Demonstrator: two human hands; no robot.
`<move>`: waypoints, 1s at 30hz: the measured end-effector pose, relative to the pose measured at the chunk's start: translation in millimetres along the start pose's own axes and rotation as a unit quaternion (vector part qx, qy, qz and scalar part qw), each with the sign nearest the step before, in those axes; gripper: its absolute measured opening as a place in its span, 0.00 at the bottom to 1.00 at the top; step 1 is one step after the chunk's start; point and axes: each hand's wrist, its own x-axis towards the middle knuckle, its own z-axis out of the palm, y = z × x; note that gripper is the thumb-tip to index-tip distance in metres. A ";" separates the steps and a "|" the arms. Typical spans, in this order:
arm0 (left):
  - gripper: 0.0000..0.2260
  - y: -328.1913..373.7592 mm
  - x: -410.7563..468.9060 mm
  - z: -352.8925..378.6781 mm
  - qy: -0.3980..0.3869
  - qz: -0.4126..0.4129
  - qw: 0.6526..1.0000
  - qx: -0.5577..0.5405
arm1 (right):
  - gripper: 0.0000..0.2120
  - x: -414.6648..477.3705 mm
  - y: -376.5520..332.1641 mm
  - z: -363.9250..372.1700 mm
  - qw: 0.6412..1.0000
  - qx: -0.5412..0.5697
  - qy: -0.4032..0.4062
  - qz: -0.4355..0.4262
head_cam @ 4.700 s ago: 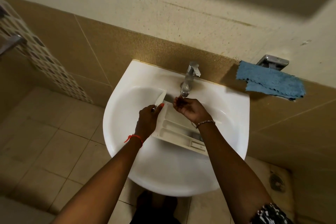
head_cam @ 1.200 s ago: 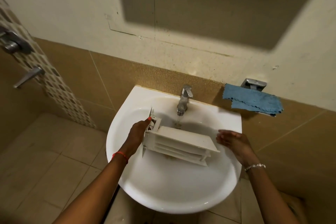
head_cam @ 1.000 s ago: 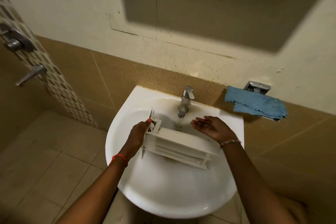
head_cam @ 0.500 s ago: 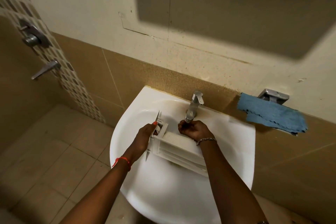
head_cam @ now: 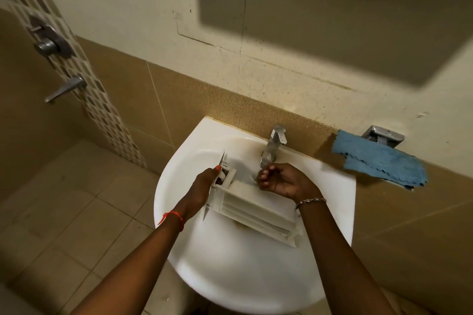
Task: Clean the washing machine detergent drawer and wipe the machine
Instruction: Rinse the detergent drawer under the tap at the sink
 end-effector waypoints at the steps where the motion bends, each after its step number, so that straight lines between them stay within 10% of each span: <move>1: 0.21 0.0 0.0 0.2 0.000 -0.001 1.000 0.000 | 0.12 0.4 1.1 9.5 0.999 -0.034 0.017 0.002; 19: 0.19 1.1 -1.9 2.1 -0.005 0.002 1.000 -0.010 | 0.12 -42.4 0.5 -7.9 0.850 -0.459 0.243 -0.085; 25: 0.18 2.0 -2.8 2.1 -0.001 -0.006 1.000 -0.008 | 0.13 -6.0 -4.9 -27.5 0.983 -0.028 0.180 -0.008; 30: 0.24 0.5 -12.0 -2.6 -0.023 0.020 0.999 0.024 | 0.14 31.3 2.8 -22.4 0.979 0.150 0.138 0.031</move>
